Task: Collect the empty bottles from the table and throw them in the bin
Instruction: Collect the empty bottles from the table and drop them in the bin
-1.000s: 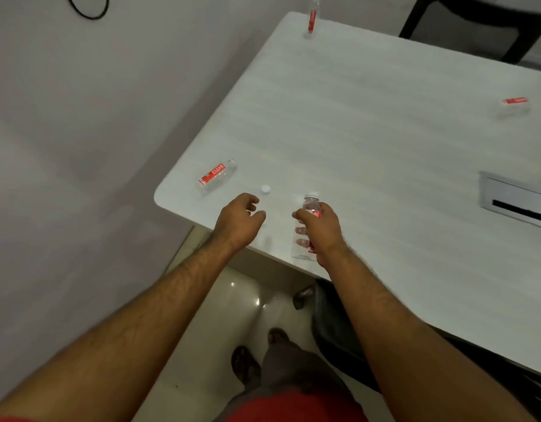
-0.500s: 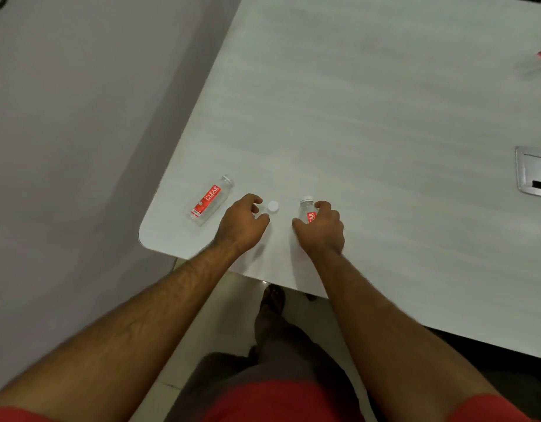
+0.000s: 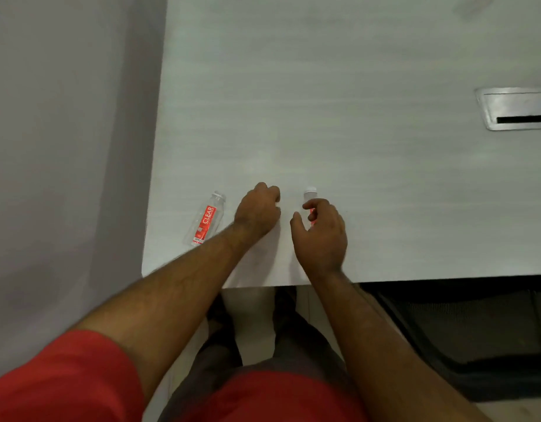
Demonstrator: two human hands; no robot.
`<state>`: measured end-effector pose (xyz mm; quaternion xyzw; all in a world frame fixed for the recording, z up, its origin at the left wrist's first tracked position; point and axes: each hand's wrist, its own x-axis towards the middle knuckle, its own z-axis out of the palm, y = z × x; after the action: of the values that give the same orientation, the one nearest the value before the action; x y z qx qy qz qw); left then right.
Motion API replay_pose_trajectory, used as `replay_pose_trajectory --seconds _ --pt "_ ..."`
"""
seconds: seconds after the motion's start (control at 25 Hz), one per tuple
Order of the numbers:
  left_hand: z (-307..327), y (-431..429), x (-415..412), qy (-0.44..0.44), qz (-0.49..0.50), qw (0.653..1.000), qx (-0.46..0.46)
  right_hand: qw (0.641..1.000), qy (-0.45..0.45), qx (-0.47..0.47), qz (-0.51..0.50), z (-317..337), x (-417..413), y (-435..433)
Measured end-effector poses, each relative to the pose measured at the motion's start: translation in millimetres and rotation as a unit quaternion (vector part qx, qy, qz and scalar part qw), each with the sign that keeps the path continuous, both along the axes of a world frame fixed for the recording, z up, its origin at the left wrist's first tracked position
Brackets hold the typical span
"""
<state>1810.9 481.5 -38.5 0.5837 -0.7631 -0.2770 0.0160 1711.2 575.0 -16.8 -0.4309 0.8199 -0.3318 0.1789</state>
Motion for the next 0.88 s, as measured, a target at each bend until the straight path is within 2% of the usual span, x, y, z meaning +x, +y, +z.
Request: replay_pose_trajectory --seconds 0.16,0.36,0.44,0.6,0.76,0.88 --pt "28.1 -7.5 59.8 0.067 0.012 0.997 -0.026 0.997 -0.066 0.035 -0.032 8.2 51.5 -2.1" --pt "31.1 -25.7 130.1 0.08 0.071 0.994 -0.008 0.971 -0.133 0.2 0.008 -5.6 125.3 -24.2" --pt "23.7 -33.3 146.4 0.086 0.099 0.991 0.01 0.963 -0.141 0.229 -0.021 -13.9 153.5 -34.6" --pt "14.0 -44.0 161.9 0.142 0.147 0.978 0.048 0.963 -0.137 0.228 -0.053 -19.2 181.0 -53.2" --pt "10.1 -43.0 166.8 0.203 0.214 0.947 0.126 0.95 -0.239 0.194 -0.057 -17.8 183.1 -59.2" --pt "16.1 -30.2 167.2 0.265 0.265 0.909 0.184 0.934 -0.312 0.163 -0.064 -14.6 175.4 -51.7"
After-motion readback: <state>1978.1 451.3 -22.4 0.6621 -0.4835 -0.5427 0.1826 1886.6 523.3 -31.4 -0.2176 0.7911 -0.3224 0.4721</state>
